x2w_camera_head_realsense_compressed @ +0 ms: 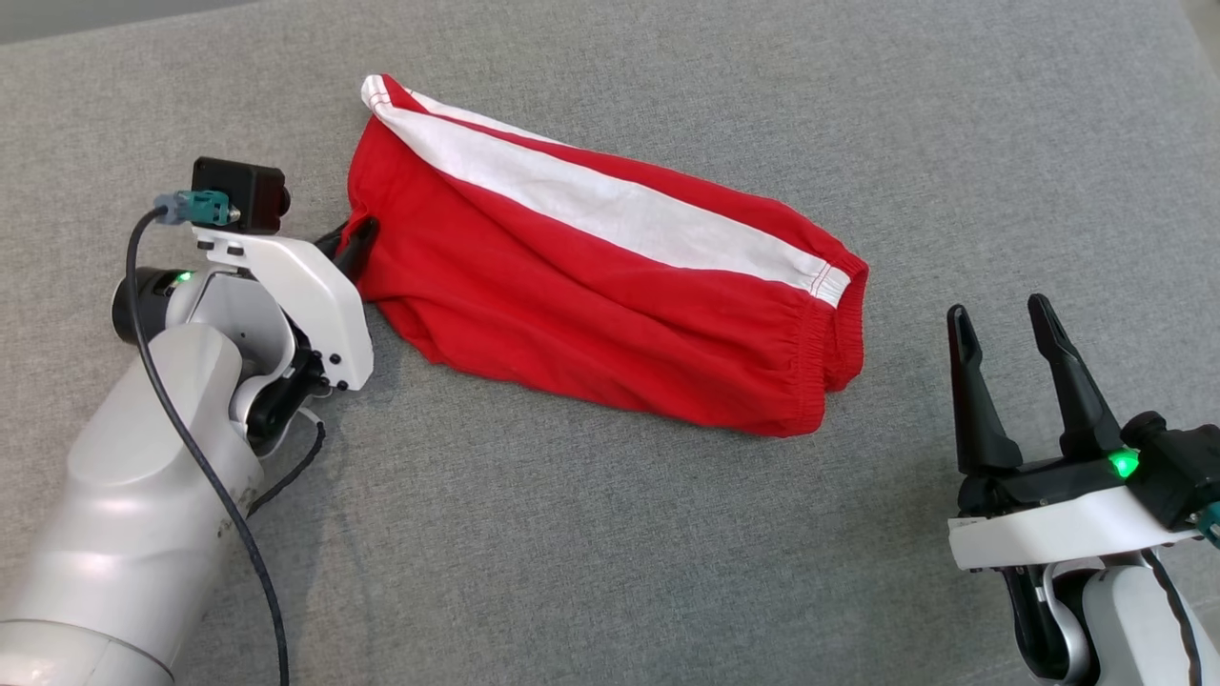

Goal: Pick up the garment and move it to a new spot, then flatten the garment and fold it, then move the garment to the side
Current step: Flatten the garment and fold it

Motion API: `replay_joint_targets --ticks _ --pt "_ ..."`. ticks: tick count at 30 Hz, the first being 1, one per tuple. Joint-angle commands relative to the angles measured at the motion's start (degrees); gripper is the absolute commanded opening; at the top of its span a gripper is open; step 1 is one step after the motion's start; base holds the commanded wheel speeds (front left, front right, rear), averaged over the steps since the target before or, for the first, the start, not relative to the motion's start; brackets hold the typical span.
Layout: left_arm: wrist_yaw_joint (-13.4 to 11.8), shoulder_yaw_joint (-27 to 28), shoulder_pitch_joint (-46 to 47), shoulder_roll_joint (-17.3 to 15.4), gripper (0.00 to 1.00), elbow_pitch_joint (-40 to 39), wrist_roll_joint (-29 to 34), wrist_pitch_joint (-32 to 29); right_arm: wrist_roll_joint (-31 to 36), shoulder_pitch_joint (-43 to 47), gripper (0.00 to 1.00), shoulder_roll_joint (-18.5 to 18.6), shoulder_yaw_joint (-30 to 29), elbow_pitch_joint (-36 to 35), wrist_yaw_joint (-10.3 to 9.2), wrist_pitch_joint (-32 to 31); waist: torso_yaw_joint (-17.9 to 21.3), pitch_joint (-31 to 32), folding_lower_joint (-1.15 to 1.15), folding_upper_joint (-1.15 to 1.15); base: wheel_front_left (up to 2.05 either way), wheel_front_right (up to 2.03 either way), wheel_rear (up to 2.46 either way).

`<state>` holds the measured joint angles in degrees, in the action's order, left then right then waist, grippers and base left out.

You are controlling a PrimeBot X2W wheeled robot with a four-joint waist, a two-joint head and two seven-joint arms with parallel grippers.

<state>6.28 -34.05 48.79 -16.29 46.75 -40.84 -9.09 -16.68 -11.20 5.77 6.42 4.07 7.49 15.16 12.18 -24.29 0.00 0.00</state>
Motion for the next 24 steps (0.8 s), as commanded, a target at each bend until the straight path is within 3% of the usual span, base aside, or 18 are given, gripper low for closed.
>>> replay_joint_targets --ticks 1,7,11,17,24 --pt "0.17 -0.3 -2.13 -0.18 0.0 1.0 -0.28 0.69 0.12 0.15 1.0 0.2 -0.4 -0.04 0.01 0.13 -0.23 0.29 0.0 0.0 0.0 0.0 0.0" --pt "-1.39 2.01 -6.34 -0.1 0.0 -1.22 -2.13 5.71 0.63 1.39 1.0 0.73 -1.24 0.02 0.01 0.13 -1.55 1.77 0.0 0.0 0.0 0.0 0.0" --pt "-3.83 3.62 -12.4 -0.2 0.0 -6.68 -3.37 10.32 0.6 2.36 1.0 1.51 -1.44 0.34 0.01 0.14 -3.47 3.05 0.0 0.0 0.0 0.0 0.0" --pt "-9.48 4.64 -23.58 -0.42 0.0 -20.98 -4.05 13.54 0.01 3.73 1.0 2.88 -2.06 1.07 0.01 0.13 -6.81 5.13 0.0 0.0 0.0 0.0 0.0" --pt "-16.64 5.06 -34.23 -2.49 0.0 -36.82 -4.62 11.61 -0.48 4.45 1.0 3.99 -2.18 1.4 0.01 -0.71 -8.71 6.58 0.0 0.0 0.0 0.0 0.0"
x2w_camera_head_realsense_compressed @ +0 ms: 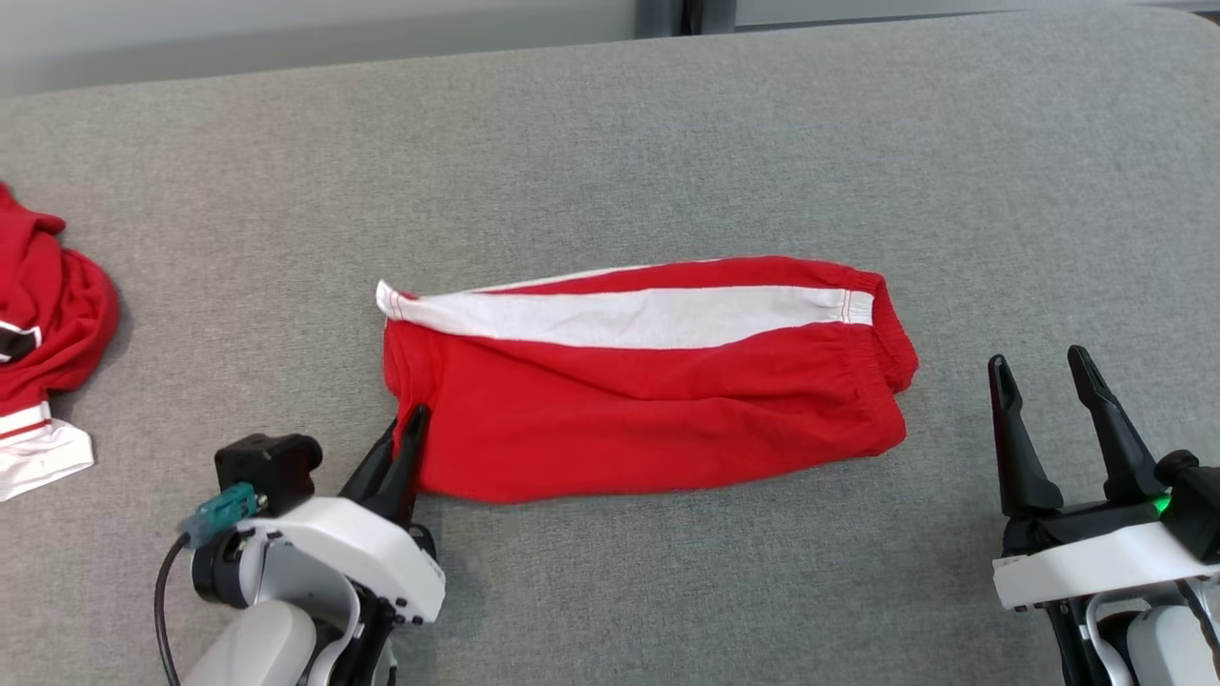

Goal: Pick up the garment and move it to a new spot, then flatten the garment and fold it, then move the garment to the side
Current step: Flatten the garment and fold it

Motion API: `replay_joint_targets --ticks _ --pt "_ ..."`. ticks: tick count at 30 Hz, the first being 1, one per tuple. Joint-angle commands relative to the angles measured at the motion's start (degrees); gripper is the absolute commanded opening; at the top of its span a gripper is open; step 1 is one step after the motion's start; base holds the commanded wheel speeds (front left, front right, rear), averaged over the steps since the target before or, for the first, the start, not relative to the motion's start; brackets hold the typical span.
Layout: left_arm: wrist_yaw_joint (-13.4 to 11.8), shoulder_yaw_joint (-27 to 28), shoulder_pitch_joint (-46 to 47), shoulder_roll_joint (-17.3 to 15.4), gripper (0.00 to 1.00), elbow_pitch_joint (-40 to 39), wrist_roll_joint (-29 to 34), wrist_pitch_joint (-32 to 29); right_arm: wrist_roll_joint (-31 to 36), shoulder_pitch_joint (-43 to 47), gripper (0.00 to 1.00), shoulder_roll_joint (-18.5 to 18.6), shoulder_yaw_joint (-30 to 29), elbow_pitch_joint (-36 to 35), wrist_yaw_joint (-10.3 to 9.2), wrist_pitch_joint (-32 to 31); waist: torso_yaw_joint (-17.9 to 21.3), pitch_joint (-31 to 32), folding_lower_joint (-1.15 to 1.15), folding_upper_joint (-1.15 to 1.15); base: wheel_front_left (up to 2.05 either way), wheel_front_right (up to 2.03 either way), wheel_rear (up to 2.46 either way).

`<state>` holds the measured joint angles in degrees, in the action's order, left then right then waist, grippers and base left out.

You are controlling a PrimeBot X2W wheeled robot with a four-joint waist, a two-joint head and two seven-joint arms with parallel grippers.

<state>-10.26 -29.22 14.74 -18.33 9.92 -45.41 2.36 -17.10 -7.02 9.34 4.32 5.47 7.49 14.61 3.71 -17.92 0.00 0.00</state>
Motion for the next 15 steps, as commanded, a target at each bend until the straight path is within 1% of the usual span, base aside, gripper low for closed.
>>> replay_joint_targets --ticks 1,4,5,6,9,15 --pt "-0.78 0.42 -0.86 -0.77 0.0 -1.36 -0.11 -0.04 -0.09 0.22 1.0 0.48 -0.1 -0.02 0.01 -0.34 -0.37 0.32 0.0 0.0 0.0 0.0 0.0" --pt "-2.74 0.27 -2.43 -1.92 0.0 -3.63 0.86 -0.96 -0.44 0.3 1.0 0.71 0.17 0.09 0.01 -0.9 -0.44 0.66 0.0 0.0 0.0 0.0 0.0" --pt "-3.35 0.33 -2.81 -1.87 0.48 -4.06 0.86 -1.08 -0.53 0.35 1.0 0.72 0.31 0.11 0.01 -0.97 -0.38 0.83 0.0 0.0 0.0 0.0 0.0" --pt "-3.96 0.14 -3.29 -1.99 1.0 -4.32 1.25 -1.4 -0.64 0.49 1.0 0.73 0.37 0.13 0.01 -1.02 -0.35 1.05 0.0 0.0 0.0 0.0 0.0" --pt "-5.07 0.27 -3.91 -1.77 1.0 -5.27 1.53 -0.71 -0.87 0.63 1.0 0.7 0.49 0.23 0.01 -1.44 -0.22 1.56 0.0 0.0 0.0 0.0 0.0" --pt "-8.18 3.98 -3.75 -1.79 1.0 -7.65 4.81 8.2 -0.75 0.74 1.0 0.12 0.22 -0.2 0.01 -1.84 -0.04 2.9 0.0 0.0 0.0 0.0 0.0"
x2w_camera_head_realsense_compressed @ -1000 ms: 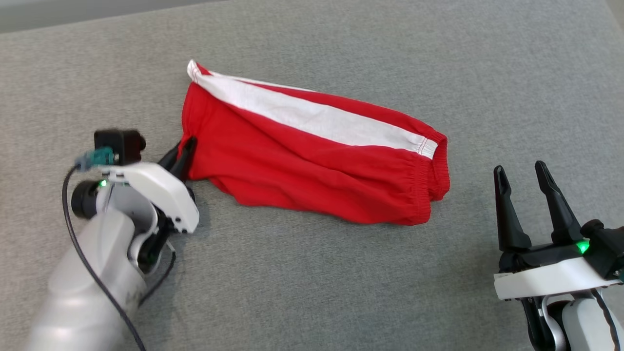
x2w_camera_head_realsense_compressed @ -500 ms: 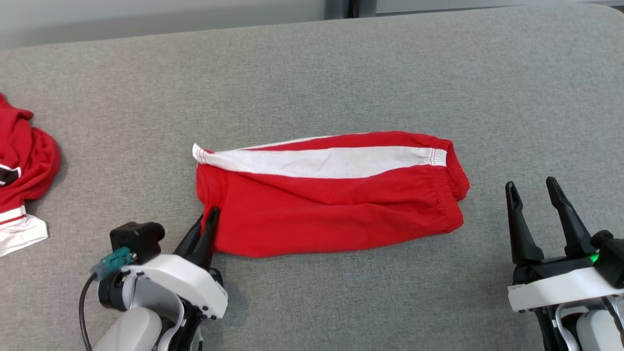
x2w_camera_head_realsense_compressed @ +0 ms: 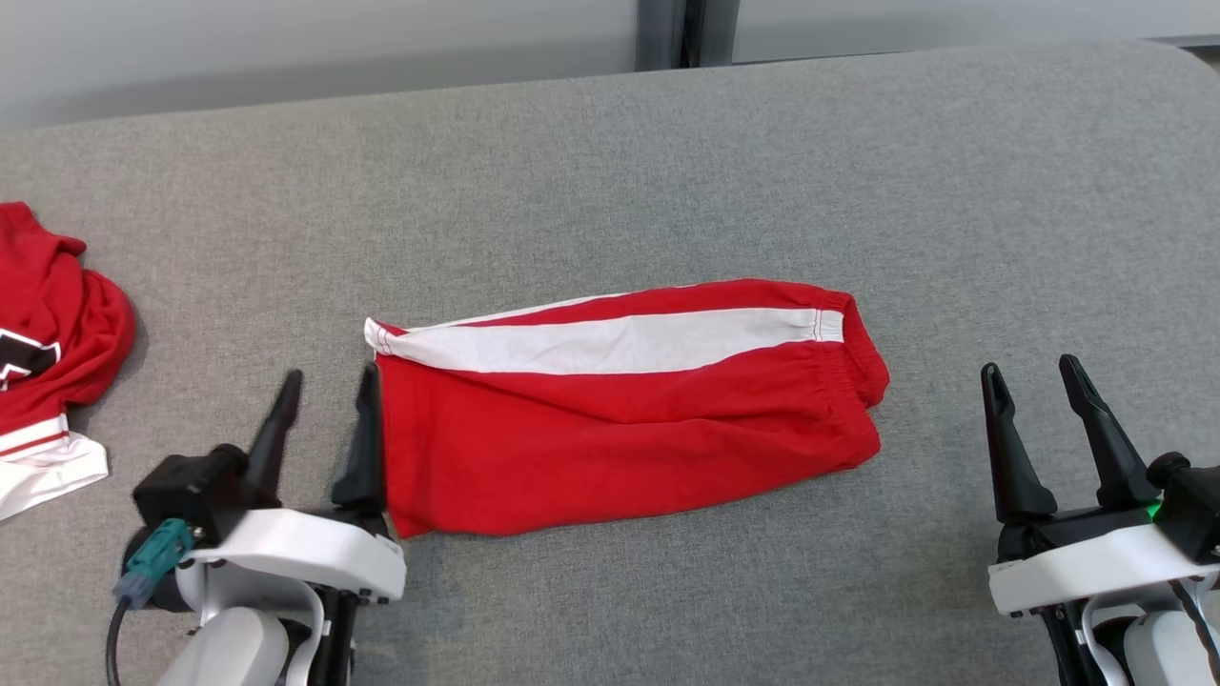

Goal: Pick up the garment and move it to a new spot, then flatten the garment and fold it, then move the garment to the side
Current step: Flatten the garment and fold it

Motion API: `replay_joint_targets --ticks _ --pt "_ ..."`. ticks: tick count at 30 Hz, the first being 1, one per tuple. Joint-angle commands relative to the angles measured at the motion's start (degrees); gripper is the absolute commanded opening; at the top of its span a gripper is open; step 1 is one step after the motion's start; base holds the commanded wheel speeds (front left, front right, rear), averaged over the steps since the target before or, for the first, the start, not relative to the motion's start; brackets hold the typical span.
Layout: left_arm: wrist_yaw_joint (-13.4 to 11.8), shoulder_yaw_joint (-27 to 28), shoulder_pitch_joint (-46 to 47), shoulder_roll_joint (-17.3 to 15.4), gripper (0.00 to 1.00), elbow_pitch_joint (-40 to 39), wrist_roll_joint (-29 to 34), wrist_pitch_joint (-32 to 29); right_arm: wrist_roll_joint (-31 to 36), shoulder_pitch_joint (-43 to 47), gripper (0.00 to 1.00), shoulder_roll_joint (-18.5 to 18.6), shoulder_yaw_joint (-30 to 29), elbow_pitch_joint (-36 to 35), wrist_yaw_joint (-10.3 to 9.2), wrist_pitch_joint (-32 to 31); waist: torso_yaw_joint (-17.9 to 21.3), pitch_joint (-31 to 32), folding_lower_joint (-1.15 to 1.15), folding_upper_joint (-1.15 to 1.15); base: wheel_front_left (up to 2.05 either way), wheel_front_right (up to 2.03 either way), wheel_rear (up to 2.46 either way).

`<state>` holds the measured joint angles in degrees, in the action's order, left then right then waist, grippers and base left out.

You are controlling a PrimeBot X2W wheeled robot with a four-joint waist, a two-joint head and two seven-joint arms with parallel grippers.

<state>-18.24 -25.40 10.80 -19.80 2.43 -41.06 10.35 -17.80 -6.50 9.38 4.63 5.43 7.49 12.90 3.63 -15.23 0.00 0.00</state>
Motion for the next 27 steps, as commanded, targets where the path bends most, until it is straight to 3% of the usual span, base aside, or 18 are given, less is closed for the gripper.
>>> replay_joint_targets --ticks 1,13,27 --pt "-0.69 0.85 0.49 -0.42 1.0 -0.73 1.34 1.52 0.08 0.21 1.0 0.01 -0.18 -0.31 0.01 -0.21 0.04 0.5 0.0 0.0 0.0 0.0 0.0" --pt "-3.5 4.47 -1.47 -1.75 1.0 -8.67 12.43 4.74 2.5 1.77 1.0 -0.52 -1.09 -1.92 0.01 -1.81 0.39 4.07 0.0 0.0 0.0 0.0 0.0" --pt "-3.71 3.43 -7.46 -2.24 1.0 -9.15 14.25 3.9 3.24 5.19 1.0 -1.27 -2.65 -3.71 0.01 -4.07 -0.68 6.27 0.0 0.0 0.0 0.0 0.0"
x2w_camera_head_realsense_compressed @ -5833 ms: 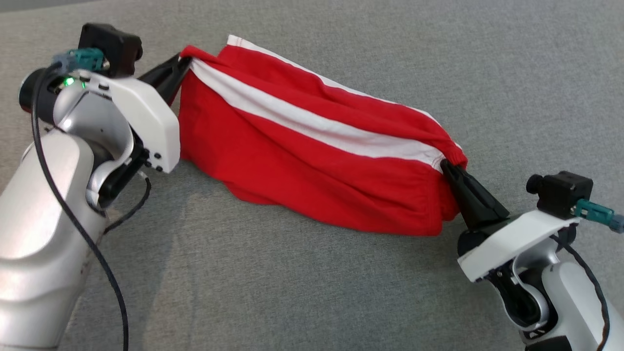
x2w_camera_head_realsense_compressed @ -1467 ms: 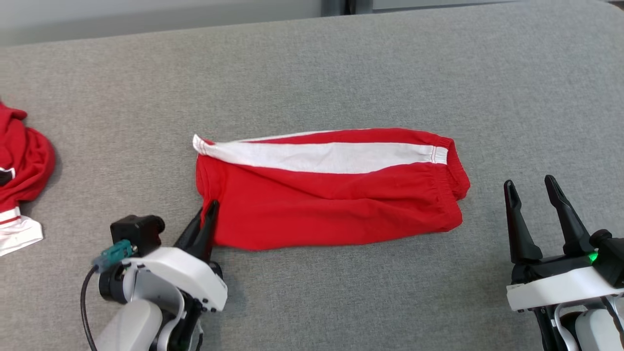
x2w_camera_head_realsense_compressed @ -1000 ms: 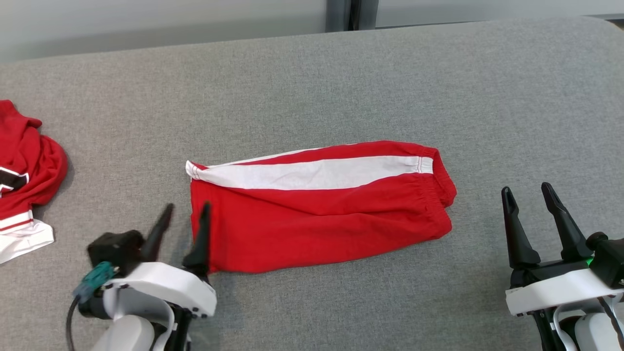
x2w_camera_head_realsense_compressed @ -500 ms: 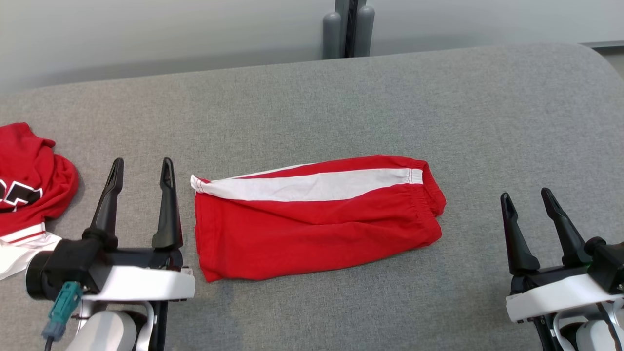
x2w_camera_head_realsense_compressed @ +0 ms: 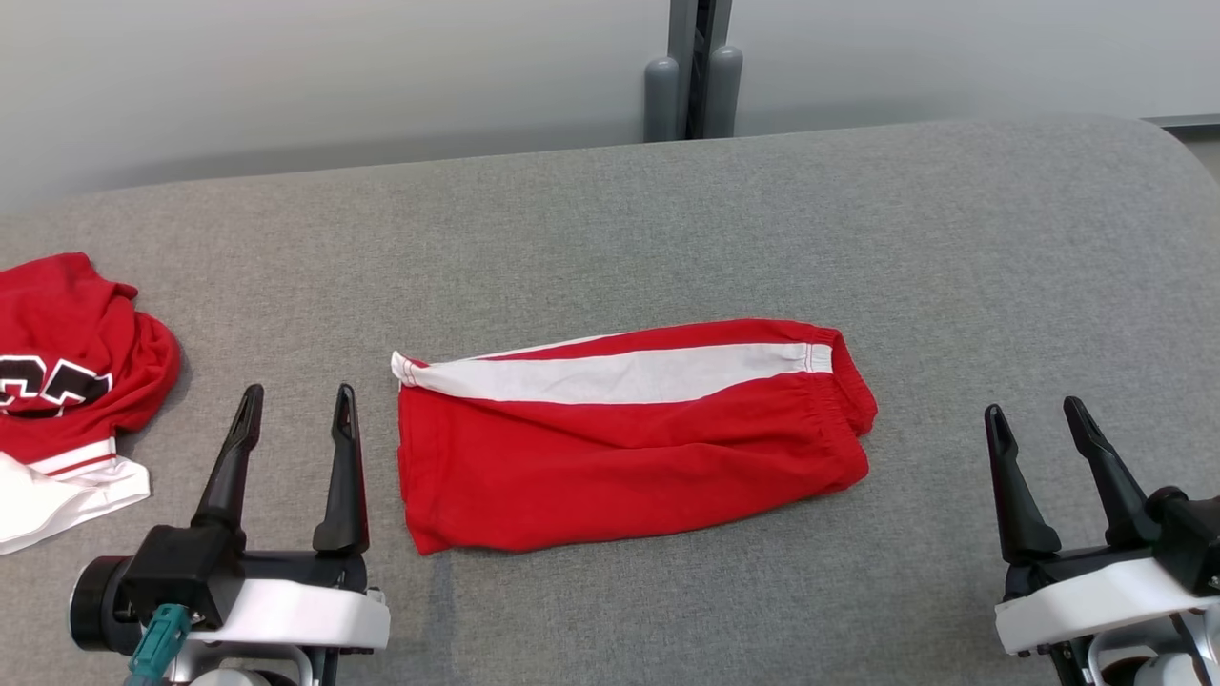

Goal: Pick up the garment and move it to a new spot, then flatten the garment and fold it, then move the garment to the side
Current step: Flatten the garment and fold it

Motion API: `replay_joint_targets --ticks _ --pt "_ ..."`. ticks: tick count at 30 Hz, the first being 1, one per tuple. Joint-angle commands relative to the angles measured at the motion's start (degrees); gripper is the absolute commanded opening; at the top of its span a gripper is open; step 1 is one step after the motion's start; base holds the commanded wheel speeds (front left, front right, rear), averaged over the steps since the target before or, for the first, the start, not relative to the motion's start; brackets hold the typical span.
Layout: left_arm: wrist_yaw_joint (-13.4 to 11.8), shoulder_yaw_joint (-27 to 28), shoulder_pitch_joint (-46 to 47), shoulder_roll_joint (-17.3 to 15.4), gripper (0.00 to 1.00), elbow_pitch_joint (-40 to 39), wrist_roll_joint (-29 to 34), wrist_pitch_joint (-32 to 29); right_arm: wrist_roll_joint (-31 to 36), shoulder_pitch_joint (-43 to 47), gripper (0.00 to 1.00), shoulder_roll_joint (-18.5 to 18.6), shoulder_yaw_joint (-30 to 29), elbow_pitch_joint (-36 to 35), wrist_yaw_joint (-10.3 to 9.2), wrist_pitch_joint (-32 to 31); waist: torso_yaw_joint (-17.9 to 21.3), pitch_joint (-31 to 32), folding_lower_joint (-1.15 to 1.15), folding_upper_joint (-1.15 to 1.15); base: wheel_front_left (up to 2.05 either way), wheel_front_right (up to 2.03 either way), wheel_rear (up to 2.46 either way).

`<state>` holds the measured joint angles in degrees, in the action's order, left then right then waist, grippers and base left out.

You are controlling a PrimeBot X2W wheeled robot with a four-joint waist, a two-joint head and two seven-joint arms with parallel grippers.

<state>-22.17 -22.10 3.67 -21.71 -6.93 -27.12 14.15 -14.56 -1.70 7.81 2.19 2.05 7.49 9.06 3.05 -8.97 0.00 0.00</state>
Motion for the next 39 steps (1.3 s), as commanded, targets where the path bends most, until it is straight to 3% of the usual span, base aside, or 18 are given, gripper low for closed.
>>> replay_joint_targets --ticks 1,11,20,29,36,37,39 --pt "0.35 0.06 -0.09 -0.29 1.0 0.49 0.22 0.13 0.01 0.39 1.0 0.42 -0.43 -0.37 0.01 -0.24 -0.24 0.0 0.0 0.0 0.0 0.0 0.0" --pt "1.86 -1.92 2.5 0.9 1.0 2.83 0.47 0.07 -0.87 -4.13 1.0 2.73 0.91 2.92 0.01 -3.48 -4.01 -1.77 0.0 0.0 0.0 0.0 0.0" --pt "3.04 -3.59 4.57 3.07 1.0 4.96 0.45 0.44 -5.12 -12.52 1.0 5.0 7.7 14.85 0.01 -9.3 -7.52 -5.18 0.0 0.0 0.0 0.0 0.0" --pt "4.04 -3.43 6.25 4.23 1.0 6.41 0.2 0.65 -8.32 -16.58 1.0 6.05 10.1 21.73 0.01 -13.93 -8.24 -7.08 0.0 0.0 0.0 0.0 0.0" --pt "4.88 -3.0 6.84 5.01 1.0 7.35 0.54 0.86 -15.29 -17.04 1.0 5.99 15.06 22.73 0.02 -17.42 -8.11 -7.51 0.0 0.0 0.0 0.0 0.0" --pt "4.88 -2.96 6.96 5.08 1.0 7.41 0.64 0.88 -15.95 -17.23 0.9 6.3 15.63 22.5 0.03 -17.3 -8.07 -7.54 0.0 0.0 0.0 0.0 0.0" --pt "5.08 -2.83 7.09 5.2 1.0 7.59 0.82 0.93 -17.71 -17.44 0.0 6.87 16.29 22.47 0.03 -17.21 -7.99 -7.64 0.0 0.0 0.0 0.0 0.0"
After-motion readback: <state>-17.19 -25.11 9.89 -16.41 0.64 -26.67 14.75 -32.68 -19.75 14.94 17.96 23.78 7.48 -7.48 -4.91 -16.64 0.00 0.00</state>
